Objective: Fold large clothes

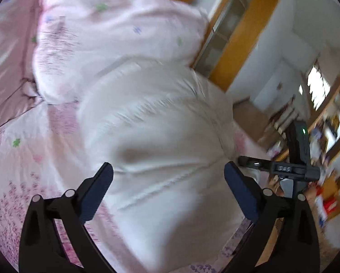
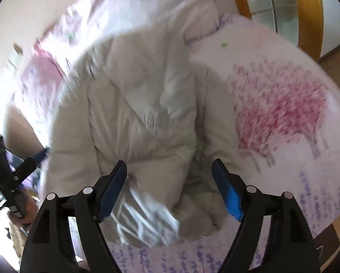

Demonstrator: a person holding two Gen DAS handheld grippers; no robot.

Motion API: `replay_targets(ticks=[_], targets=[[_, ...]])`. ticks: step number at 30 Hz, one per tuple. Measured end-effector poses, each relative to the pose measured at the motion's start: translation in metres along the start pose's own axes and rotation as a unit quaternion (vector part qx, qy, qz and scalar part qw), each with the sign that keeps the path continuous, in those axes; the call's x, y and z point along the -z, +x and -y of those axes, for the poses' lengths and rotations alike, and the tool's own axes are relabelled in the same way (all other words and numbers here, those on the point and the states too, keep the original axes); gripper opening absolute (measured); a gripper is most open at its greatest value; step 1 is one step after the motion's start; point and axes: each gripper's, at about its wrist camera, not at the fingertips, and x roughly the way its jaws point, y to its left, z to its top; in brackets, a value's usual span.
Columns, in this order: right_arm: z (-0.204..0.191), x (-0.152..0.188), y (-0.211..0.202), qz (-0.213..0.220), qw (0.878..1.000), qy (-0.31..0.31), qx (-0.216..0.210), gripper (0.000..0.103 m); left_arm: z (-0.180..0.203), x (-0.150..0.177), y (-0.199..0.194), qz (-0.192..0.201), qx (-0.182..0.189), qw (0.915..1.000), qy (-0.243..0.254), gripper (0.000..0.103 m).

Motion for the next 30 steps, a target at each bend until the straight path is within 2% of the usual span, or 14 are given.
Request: replay_targets(ticks=[2,3,7,9,13,15,22,26,30], targets=[[0.007,-0.011,-0.015,0.018,0.999,0.022,-0.024,0.09,-0.024,-0.007,-0.007,0.009,0.01,0.9993,-0.034,0.098],[0.012,-0.017,-0.019,0.022,0.999,0.032,-0.028,0.092,-0.034,-0.009,-0.007,0.007,0.014,0.9986,-0.051,0.098],[0.023,-0.036,-0.008,0.013,0.999,0.049,-0.008,0.092,-0.071,-0.012,0.017,-0.017,0.051,0.9908,-0.124,0.098],[0.028,-0.041,0.0,0.002,0.998,0.057,-0.015,0.092,-0.076,-0.007,0.024,-0.023,0.06,0.9889,-0.134,0.098],[0.041,-0.05,0.018,-0.021,0.995,0.086,-0.04,0.094,-0.063,-0.005,0.039,-0.039,0.065,0.9907,-0.113,0.099],[0.047,-0.051,0.024,-0.028,0.993,0.099,-0.051,0.095,-0.052,-0.006,0.047,-0.051,0.045,0.9934,-0.092,0.1],[0.062,-0.05,0.043,-0.045,0.99,0.112,-0.079,0.099,-0.023,-0.01,0.055,-0.048,-0.01,0.998,-0.039,0.101],[0.071,-0.046,0.055,-0.055,0.987,0.123,-0.09,0.102,-0.018,-0.007,0.056,-0.044,-0.03,0.9983,-0.022,0.101],[0.074,-0.043,0.059,-0.061,0.984,0.131,-0.101,0.102,-0.015,-0.006,0.056,-0.044,-0.034,0.9983,-0.019,0.101]])
